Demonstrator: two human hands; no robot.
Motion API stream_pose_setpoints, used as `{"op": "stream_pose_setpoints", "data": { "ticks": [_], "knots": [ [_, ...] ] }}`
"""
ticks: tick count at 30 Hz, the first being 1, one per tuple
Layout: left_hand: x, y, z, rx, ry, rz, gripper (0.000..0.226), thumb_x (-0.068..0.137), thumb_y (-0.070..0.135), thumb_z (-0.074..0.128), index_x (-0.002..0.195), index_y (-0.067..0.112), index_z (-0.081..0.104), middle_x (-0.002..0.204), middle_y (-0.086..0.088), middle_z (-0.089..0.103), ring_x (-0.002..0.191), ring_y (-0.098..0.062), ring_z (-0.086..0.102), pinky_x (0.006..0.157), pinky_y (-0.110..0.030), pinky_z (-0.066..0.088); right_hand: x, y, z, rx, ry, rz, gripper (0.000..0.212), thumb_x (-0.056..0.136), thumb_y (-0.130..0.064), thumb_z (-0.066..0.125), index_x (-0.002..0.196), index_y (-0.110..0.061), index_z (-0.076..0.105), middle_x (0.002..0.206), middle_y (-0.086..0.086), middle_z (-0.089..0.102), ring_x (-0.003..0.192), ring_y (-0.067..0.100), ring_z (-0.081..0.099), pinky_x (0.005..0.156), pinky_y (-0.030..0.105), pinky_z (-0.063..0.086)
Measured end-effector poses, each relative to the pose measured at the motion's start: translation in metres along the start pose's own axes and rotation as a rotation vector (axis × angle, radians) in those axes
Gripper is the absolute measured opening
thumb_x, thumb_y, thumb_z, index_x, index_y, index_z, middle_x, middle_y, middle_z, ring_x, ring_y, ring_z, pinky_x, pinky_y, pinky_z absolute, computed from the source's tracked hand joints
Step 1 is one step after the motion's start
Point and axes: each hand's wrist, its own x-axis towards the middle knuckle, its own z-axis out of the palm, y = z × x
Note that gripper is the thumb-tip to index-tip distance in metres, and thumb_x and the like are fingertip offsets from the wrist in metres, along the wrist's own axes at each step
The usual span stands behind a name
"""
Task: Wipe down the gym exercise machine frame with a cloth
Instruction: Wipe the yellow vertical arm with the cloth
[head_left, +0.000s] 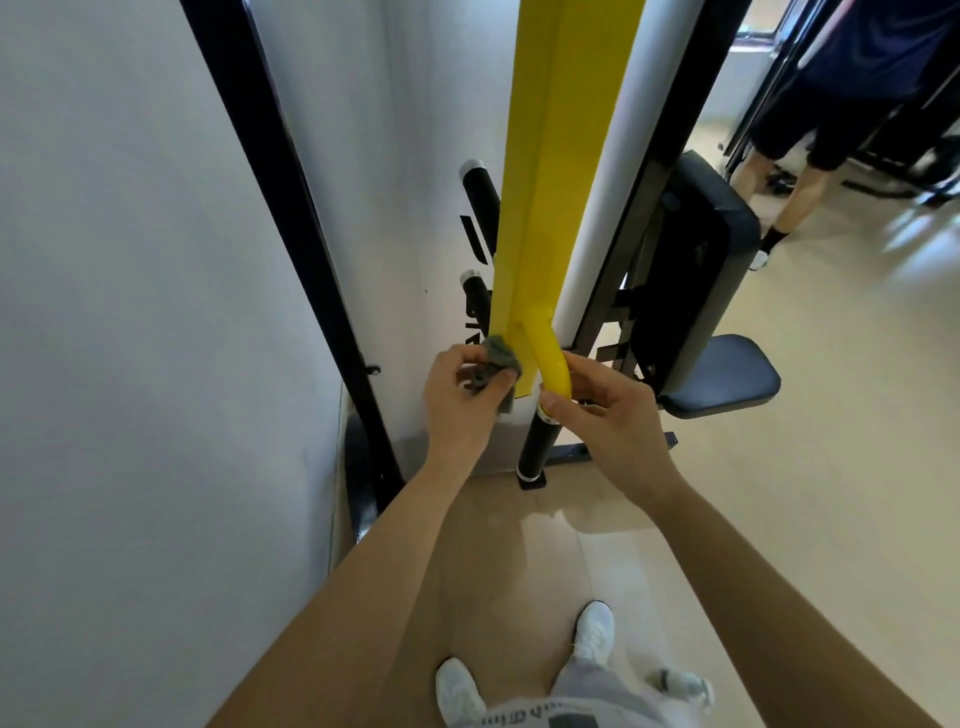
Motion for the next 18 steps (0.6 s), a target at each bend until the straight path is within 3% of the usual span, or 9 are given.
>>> {"op": "stream_pose_setpoints", "data": {
  "ticks": [4, 7, 10, 13, 18],
  "knots": [
    [0.009, 0.013, 0.001, 0.046, 0.056, 0.228, 0.029, 0.077, 0.023, 0.086, 0.092, 0.017, 0.063, 0.098, -0.002, 0.063, 0.092, -0.018, 0.062, 0.081, -0.029, 0.056, -0.001, 0.003, 0.0, 0.04, -0.007, -0.003, 0.039, 0.089, -0.006, 0.071, 0.128, -0.013, 0.066, 0.096, -0.023, 0.074, 0.094, 0.007, 0.07, 0.078, 0.013, 0.054],
    [0.011, 0.003, 0.002, 0.117, 0.055, 0.246, 0.029, 0.076, 0.023, 0.086, 0.088, 0.017, 0.06, 0.096, -0.003, 0.062, 0.088, -0.019, 0.062, 0.079, -0.03, 0.057, -0.001, 0.0, 0.0, 0.032, -0.018, -0.007, 0.038, 0.089, -0.007, 0.071, 0.124, -0.021, 0.066, 0.093, -0.027, 0.073, 0.092, 0.003, 0.071, 0.077, 0.01, 0.052],
    [0.009, -0.011, 0.0, 0.152, -0.001, 0.095, 0.027, 0.078, 0.023, 0.085, 0.09, 0.017, 0.061, 0.097, -0.002, 0.065, 0.091, -0.019, 0.065, 0.084, -0.037, 0.059, 0.003, -0.003, -0.001, 0.026, -0.028, 0.003, 0.038, 0.087, -0.009, 0.074, 0.12, -0.027, 0.065, 0.091, -0.025, 0.074, 0.089, 0.002, 0.072, 0.076, 0.009, 0.052],
    [0.01, -0.016, -0.009, -0.012, -0.035, -0.108, 0.017, 0.085, 0.013, 0.079, 0.095, 0.015, 0.067, 0.098, -0.004, 0.071, 0.093, -0.022, 0.069, 0.091, -0.042, 0.059, 0.01, -0.003, -0.004, 0.006, -0.031, 0.018, 0.037, 0.088, -0.022, 0.075, 0.122, -0.028, 0.063, 0.097, -0.014, 0.072, 0.087, 0.003, 0.07, 0.073, 0.011, 0.052],
    [0.029, 0.012, -0.02, -0.247, -0.009, -0.184, 0.008, 0.093, 0.01, 0.068, 0.101, 0.011, 0.066, 0.102, -0.01, 0.071, 0.099, -0.029, 0.07, 0.096, -0.048, 0.057, 0.041, -0.014, -0.011, -0.014, 0.028, 0.002, 0.063, 0.085, -0.044, 0.074, 0.14, -0.029, 0.05, 0.131, -0.011, 0.057, 0.108, 0.003, 0.061, 0.072, 0.011, 0.053]
  ]
}}
